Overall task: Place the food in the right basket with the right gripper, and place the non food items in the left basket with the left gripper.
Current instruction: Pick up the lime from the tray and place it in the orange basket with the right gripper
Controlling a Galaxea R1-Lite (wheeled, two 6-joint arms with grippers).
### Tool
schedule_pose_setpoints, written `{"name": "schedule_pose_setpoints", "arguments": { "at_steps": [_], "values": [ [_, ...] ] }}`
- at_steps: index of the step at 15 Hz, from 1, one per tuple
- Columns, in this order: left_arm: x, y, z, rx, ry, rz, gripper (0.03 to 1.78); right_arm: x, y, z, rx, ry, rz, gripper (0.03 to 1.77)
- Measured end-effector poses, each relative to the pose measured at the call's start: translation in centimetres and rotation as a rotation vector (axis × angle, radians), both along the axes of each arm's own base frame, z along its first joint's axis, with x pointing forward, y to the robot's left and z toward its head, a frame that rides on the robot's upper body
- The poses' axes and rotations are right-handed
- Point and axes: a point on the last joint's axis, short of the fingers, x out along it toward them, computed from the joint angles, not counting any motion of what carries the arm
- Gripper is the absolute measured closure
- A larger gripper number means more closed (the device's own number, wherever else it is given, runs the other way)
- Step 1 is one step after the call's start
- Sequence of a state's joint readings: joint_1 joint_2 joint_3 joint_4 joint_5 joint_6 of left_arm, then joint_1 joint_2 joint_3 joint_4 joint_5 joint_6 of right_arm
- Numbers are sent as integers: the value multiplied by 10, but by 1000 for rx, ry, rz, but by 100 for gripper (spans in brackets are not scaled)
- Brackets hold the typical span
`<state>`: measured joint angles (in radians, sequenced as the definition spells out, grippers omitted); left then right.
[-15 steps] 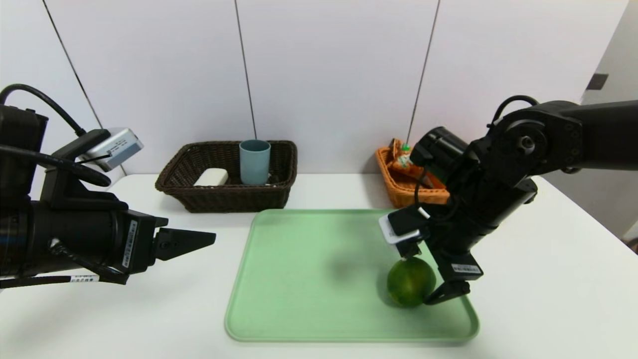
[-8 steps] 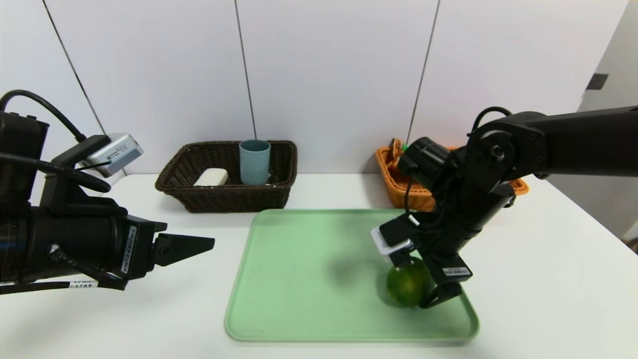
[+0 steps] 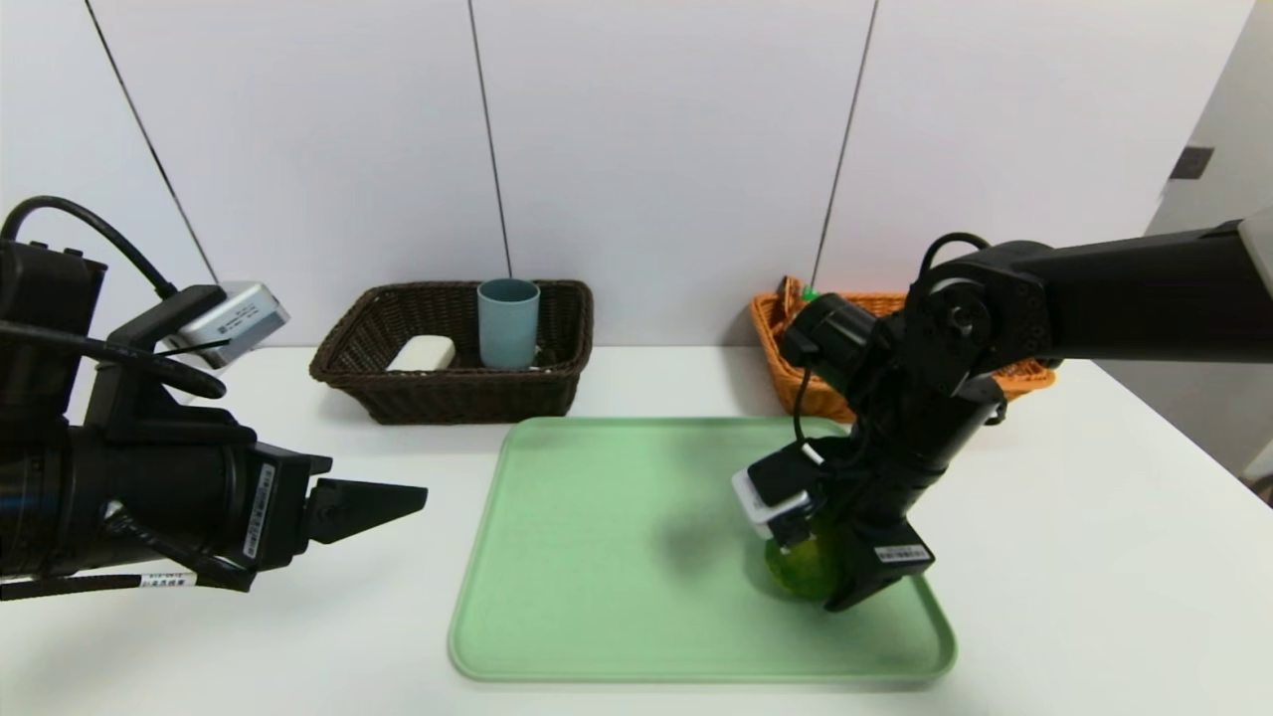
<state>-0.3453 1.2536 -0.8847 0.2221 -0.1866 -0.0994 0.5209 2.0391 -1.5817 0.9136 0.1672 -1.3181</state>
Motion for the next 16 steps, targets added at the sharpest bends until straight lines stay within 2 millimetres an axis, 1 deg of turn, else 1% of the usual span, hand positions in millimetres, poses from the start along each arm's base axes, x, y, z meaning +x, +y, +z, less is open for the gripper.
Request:
{"name": "schedule_pose_setpoints", "arguments": {
  "at_steps": [1,4,6,8,11,13,16],
  "values": [
    [0,0,0,0,-1,0,12,0,0,0,-1,2,0,69],
    [0,0,0,0,-2,0,12,-2,-2,6,14,-8,-3,74],
    [0,0,0,-1,-4,0,12,-5,-8,19,47,-34,-15,75],
    [-1,0,1,-2,-6,-1,12,-10,-17,39,119,-61,-40,75],
    [-2,1,2,-5,-9,0,12,-13,-41,77,232,-135,-166,75],
    [-3,1,2,-7,-13,-1,12,-13,-61,99,294,-186,-271,75],
    [-5,2,4,-9,-20,-4,12,-10,-91,120,391,-212,-437,75]
  ]
}}
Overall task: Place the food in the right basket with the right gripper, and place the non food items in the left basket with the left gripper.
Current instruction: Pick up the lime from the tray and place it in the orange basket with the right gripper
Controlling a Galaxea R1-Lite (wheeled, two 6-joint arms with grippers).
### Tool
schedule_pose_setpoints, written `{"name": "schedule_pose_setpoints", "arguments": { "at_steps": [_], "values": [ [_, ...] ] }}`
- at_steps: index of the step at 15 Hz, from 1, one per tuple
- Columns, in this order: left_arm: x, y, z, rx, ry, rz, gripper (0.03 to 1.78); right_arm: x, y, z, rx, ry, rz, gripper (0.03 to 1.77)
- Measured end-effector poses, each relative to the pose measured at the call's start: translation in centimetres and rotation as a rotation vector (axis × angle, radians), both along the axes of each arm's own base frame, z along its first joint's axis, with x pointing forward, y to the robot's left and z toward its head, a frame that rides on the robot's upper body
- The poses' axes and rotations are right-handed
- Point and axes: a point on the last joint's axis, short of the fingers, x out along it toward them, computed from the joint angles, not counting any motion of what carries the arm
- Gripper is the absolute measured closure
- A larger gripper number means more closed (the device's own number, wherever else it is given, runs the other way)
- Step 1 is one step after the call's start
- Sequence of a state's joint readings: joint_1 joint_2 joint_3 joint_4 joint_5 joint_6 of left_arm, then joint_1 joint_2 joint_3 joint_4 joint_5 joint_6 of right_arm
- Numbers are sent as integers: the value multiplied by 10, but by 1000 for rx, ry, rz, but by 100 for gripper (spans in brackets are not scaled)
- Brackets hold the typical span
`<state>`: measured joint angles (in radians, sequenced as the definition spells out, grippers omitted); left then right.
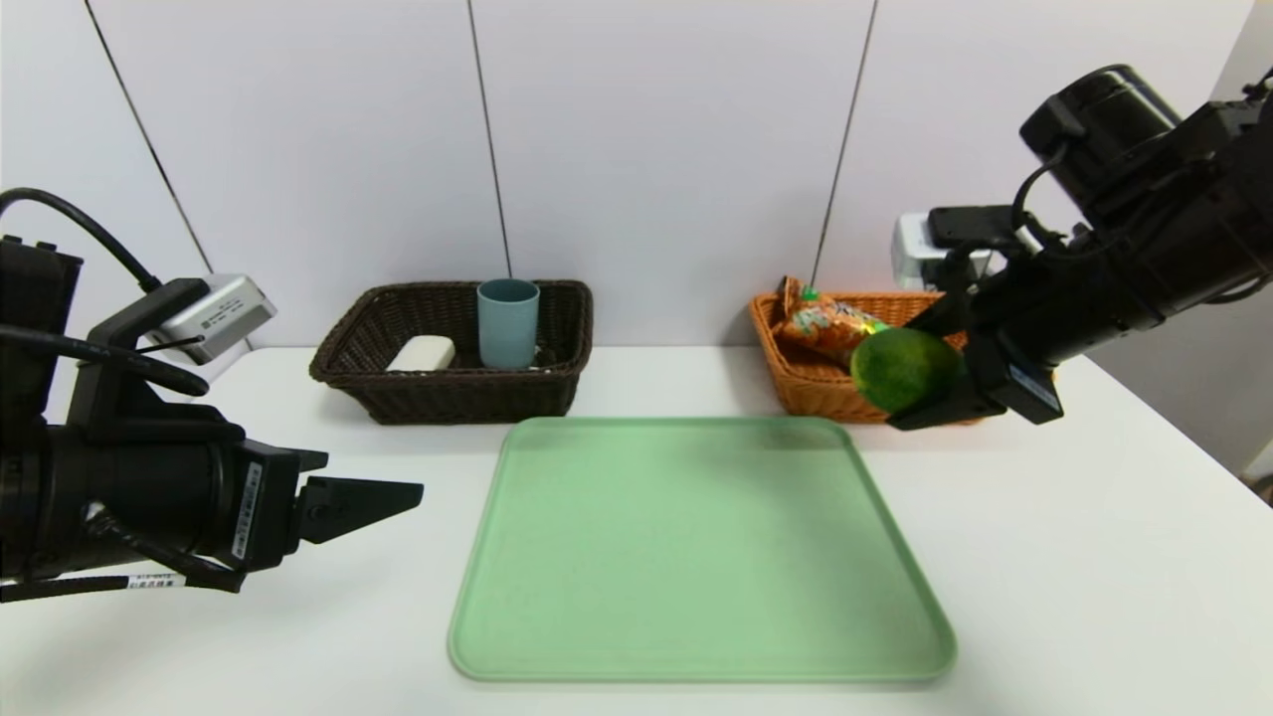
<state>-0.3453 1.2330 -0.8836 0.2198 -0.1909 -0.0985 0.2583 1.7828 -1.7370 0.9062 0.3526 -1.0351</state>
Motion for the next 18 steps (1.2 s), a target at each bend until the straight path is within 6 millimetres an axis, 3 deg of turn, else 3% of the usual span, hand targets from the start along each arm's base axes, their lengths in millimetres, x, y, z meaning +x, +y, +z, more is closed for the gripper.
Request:
{"name": "schedule_pose_setpoints", "arguments": {
  "at_steps": [3,7,13,18],
  "values": [
    [-1,0,-1,0,3,1,12,9,-28,9,67,-26,-169,75],
    [-2,1,-3,1,11,1,12,34,-49,5,178,-42,-364,75],
    [-1,1,-3,3,7,1,12,82,-70,-25,283,-28,-555,76],
    [-1,0,-3,1,9,3,12,123,-83,-61,295,-30,-709,76]
  ]
}}
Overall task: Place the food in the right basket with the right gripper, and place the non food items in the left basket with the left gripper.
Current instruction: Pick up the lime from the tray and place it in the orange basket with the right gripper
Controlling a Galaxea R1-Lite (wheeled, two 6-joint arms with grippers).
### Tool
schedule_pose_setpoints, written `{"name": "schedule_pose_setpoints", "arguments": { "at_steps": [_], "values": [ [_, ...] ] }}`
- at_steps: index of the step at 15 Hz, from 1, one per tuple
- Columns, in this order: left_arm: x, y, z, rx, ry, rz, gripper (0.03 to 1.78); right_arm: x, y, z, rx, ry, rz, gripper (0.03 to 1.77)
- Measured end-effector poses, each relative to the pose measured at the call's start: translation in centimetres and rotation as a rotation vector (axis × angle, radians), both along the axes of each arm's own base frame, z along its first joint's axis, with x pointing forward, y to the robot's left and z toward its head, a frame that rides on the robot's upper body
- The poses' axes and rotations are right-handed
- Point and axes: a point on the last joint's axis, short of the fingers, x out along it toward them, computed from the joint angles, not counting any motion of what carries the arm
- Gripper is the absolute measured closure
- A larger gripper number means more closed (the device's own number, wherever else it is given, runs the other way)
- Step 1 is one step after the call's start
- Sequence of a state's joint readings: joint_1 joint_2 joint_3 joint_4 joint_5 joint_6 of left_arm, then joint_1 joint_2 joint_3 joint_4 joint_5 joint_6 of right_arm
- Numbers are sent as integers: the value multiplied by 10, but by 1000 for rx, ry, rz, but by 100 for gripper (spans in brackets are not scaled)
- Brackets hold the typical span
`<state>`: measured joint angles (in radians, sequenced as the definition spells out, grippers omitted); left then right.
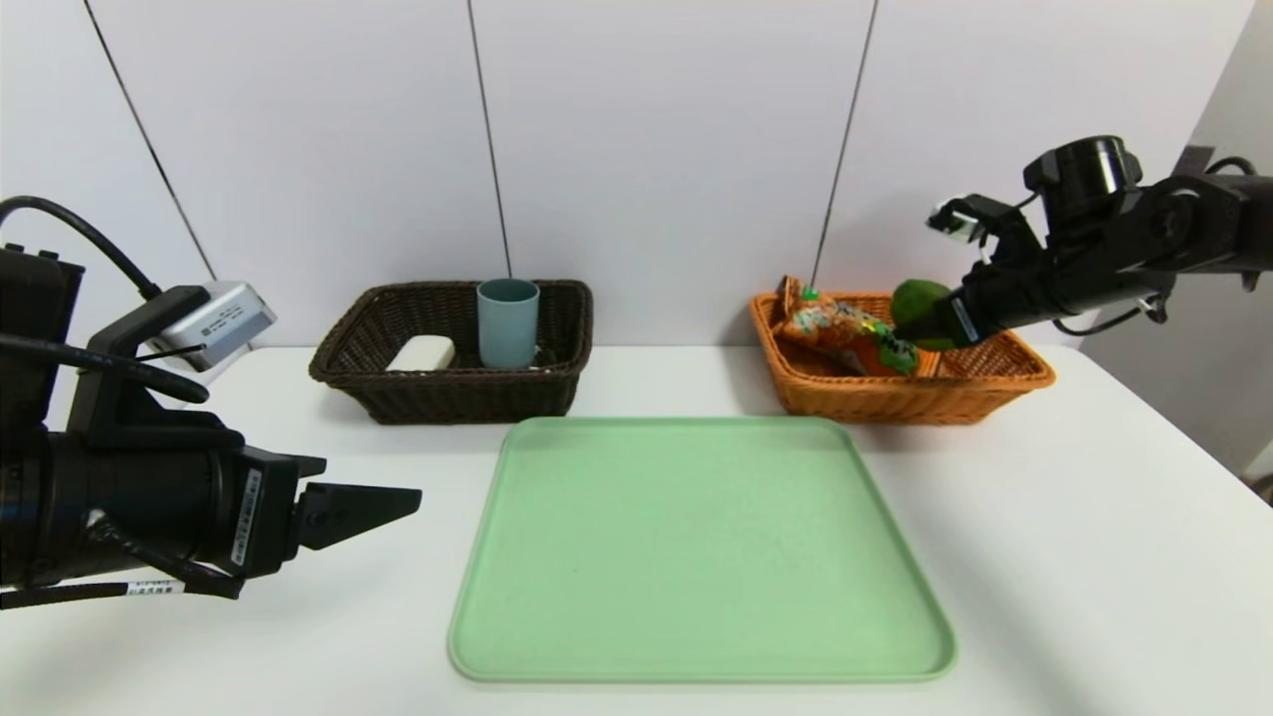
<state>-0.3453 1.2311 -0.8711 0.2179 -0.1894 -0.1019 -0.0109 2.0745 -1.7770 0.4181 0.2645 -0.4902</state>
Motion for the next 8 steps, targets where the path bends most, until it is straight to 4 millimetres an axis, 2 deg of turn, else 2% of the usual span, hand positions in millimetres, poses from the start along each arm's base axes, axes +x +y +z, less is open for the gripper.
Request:
{"name": "schedule_pose_setpoints", "arguments": {
  "at_steps": [6,8],
  "values": [
    [0,1,-2,1,9,5,12,18,-12,-18,-1,25,-35,76],
    [0,1,-2,1,10,5,12,19,-16,-19,-1,30,-44,62]
  ]
}}
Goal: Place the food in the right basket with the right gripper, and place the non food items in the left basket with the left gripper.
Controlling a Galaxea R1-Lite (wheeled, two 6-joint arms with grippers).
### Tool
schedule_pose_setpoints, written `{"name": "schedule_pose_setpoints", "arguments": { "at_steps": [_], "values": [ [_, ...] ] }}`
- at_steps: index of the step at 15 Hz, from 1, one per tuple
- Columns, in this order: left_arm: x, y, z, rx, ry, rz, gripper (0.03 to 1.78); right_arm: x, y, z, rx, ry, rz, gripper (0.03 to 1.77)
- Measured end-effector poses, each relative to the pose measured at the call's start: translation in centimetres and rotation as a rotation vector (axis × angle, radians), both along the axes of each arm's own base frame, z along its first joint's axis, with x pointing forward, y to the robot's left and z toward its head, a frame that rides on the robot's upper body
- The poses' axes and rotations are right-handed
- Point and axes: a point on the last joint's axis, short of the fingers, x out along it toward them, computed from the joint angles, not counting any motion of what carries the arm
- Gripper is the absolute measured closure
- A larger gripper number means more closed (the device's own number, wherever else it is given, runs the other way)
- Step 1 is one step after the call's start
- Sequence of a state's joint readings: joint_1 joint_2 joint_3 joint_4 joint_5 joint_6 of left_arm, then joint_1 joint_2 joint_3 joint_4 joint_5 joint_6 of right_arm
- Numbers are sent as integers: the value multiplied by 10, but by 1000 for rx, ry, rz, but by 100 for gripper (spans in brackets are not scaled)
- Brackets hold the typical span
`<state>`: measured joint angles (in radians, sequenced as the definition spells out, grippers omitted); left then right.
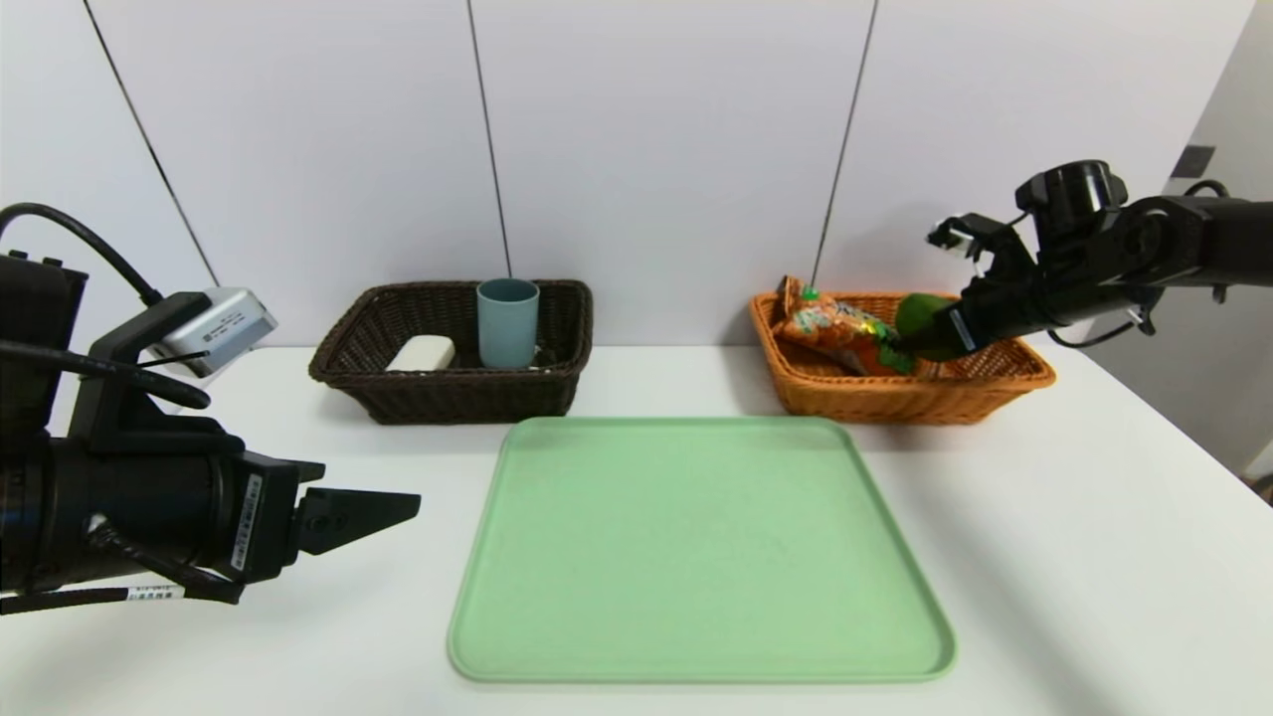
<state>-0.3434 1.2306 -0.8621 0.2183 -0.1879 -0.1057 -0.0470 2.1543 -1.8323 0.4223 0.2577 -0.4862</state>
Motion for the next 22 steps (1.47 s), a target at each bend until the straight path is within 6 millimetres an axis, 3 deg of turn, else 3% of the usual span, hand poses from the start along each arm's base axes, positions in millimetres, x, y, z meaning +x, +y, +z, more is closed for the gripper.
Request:
{"name": "schedule_pose_setpoints", "arguments": {
  "at_steps": [6,11,14,17,22],
  "values": [
    [-1,0,0,0,-3,-1,12,-4,-8,5,4,-5,-13,34],
    [-2,1,7,-14,-45,4,12,-29,-5,41,22,-37,-21,22],
    [-1,3,19,-3,-122,75,12,-61,5,69,96,3,-64,18],
    [-1,6,28,38,-173,179,12,-109,15,92,176,93,-124,15],
    [-5,12,31,125,-224,373,12,-196,17,104,208,108,-236,12]
  ]
}}
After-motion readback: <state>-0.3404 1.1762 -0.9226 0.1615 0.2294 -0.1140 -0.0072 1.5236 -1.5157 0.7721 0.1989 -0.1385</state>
